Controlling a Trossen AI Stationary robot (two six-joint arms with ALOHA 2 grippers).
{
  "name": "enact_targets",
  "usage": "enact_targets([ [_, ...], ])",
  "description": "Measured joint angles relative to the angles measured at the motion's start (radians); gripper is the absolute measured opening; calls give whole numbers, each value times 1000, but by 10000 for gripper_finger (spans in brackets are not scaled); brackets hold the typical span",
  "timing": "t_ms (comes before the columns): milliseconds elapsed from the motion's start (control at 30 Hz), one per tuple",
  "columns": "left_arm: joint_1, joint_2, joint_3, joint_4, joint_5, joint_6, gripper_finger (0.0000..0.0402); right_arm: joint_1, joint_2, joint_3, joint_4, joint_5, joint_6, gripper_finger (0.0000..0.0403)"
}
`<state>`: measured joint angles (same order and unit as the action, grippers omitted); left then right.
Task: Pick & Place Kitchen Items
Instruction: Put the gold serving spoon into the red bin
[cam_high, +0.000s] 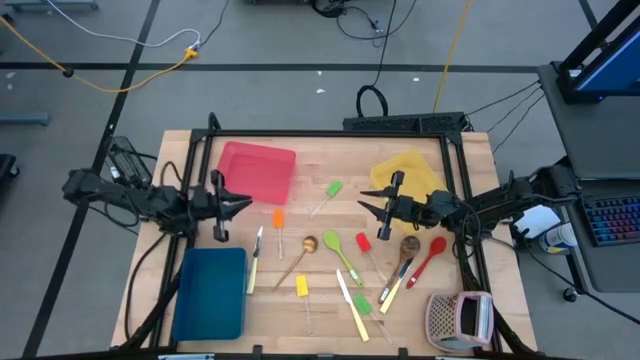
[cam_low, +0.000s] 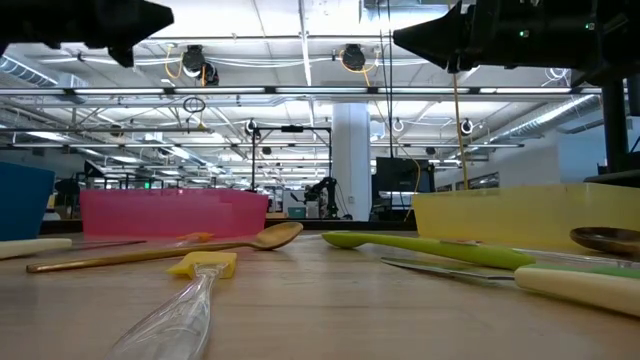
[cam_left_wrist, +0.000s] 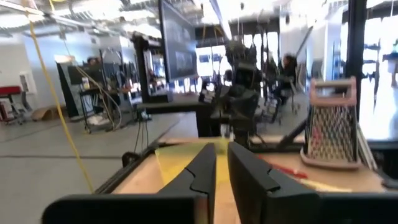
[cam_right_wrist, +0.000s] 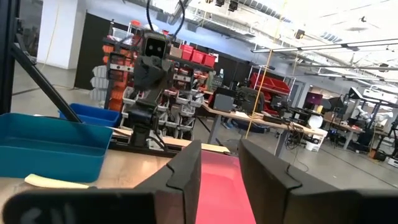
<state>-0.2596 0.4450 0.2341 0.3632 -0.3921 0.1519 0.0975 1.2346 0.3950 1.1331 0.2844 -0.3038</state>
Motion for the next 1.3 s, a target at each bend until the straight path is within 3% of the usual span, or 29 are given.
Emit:
enact_targets([
  [333, 0, 264, 224, -127, -28, -53, 152, 0, 0, 0, -1, 1, 3, 105],
  [567, 16, 433, 382, -420, -84, -257, 163, 0, 0, 0, -1, 1, 4, 105],
  [733, 57, 556, 463, -621, -53, -486, 163, 0, 0, 0, -2, 1, 4, 102],
  [1067, 128, 776, 465, -616, 60, -623, 163, 0, 0, 0, 7, 1, -67, 101],
  [1300, 128, 904, 465, -485, 141, -648, 163, 0, 0, 0, -10, 1, -69, 100],
])
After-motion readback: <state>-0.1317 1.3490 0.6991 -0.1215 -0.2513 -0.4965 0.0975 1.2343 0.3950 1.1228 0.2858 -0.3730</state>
